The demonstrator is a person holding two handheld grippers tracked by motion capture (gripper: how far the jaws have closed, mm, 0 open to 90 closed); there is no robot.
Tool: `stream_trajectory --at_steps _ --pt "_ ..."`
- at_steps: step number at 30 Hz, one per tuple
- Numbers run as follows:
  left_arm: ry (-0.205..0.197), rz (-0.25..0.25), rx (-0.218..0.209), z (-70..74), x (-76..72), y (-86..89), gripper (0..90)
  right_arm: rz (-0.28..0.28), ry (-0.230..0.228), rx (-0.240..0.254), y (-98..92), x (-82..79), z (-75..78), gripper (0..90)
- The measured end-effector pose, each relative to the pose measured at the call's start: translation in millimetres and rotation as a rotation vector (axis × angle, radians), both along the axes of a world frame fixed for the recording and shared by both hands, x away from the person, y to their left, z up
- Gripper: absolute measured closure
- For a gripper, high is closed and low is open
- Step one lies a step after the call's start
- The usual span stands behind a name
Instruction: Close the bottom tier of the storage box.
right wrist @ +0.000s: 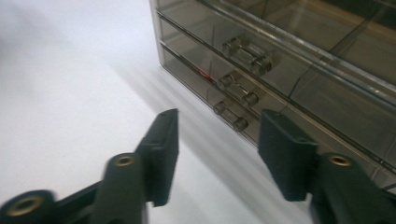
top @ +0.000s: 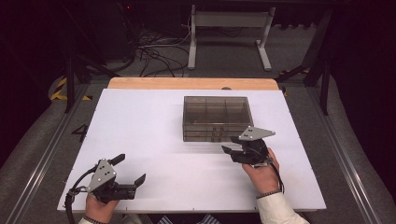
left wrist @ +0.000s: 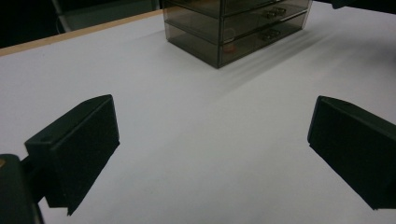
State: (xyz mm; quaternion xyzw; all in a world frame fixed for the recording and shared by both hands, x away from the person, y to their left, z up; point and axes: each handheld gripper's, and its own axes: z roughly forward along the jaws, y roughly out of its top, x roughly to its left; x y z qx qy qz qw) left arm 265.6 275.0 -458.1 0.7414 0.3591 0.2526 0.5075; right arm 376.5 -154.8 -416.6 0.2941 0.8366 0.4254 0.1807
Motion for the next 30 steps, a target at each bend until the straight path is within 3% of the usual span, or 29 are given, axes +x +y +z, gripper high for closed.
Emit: stream_trajectory --at_steps 5,10,15,30 --pt "0.001 -0.001 0.000 -0.1 0.1 -0.2 2.8 0.026 -0.024 0.041 -8.6 -8.2 6.8 34.9" --pt "0.000 0.000 -0.003 0.1 -0.1 0.1 2.9 0.047 -0.013 0.097 -17.7 -11.9 9.7 20.5" --pt "0.000 -0.001 -0.003 0.1 -0.1 0.0 2.9 0.067 0.009 0.112 -26.8 -15.7 8.6 11.9" --pt "0.000 -0.003 0.002 0.2 0.1 -0.4 2.9 0.065 -0.002 0.158 -55.9 -29.6 0.1 2.5"
